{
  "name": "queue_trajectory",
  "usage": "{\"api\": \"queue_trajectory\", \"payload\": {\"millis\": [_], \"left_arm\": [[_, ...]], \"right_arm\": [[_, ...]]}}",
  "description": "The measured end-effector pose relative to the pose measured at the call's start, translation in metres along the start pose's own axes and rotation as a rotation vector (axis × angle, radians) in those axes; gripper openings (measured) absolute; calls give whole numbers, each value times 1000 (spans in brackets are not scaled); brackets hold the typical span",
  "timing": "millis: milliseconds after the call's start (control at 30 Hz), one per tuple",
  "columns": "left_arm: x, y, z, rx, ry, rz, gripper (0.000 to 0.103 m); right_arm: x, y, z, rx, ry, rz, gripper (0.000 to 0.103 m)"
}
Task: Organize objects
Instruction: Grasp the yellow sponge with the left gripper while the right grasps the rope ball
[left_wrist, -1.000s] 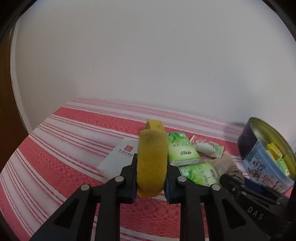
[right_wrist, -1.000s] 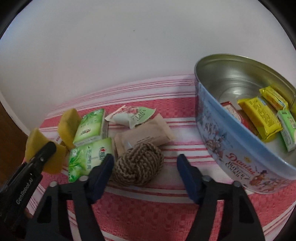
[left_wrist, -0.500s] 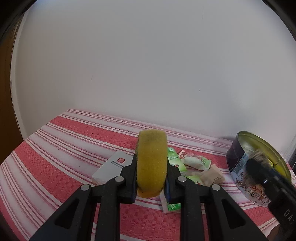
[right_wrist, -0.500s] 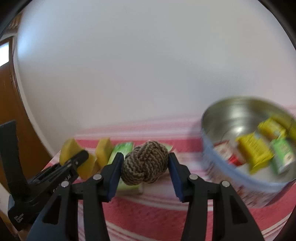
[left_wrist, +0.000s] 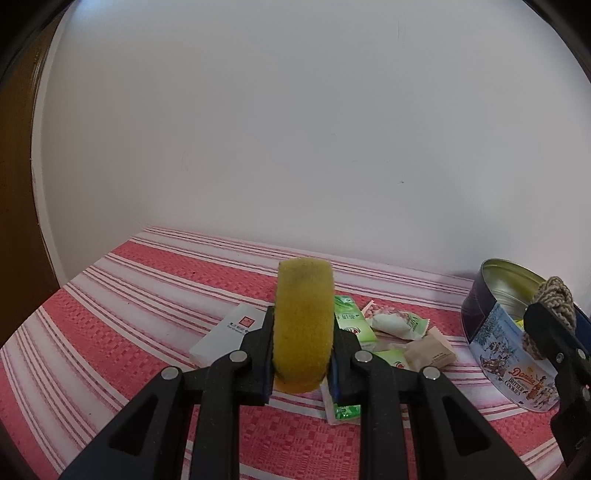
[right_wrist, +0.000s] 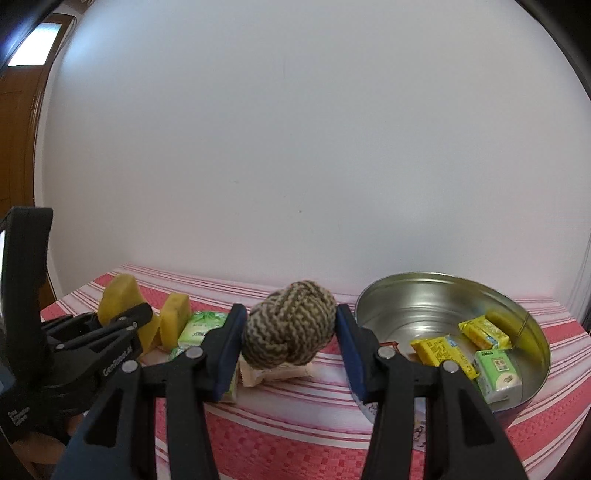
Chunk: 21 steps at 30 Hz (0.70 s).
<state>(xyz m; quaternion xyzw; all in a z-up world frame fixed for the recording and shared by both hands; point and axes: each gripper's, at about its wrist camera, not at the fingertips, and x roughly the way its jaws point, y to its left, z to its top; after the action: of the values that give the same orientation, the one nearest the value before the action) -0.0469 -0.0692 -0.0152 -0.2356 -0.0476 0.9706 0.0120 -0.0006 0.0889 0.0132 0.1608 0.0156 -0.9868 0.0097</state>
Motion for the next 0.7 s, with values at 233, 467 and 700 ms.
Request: {"api": "queue_trajectory", "payload": {"millis": [233,467,700], "left_arm": [[-6,-5,-2,22,-19,30,24],[-11,-10,-4,29,-31,60,24],[-10,-14,-6,4,-18,93,24]], "right_arm": [[6,-5,-4,24,17,4,50],[-1,-2,-4,24,5,-1,50],[-3,-7,-6,23,0,0,50]]}}
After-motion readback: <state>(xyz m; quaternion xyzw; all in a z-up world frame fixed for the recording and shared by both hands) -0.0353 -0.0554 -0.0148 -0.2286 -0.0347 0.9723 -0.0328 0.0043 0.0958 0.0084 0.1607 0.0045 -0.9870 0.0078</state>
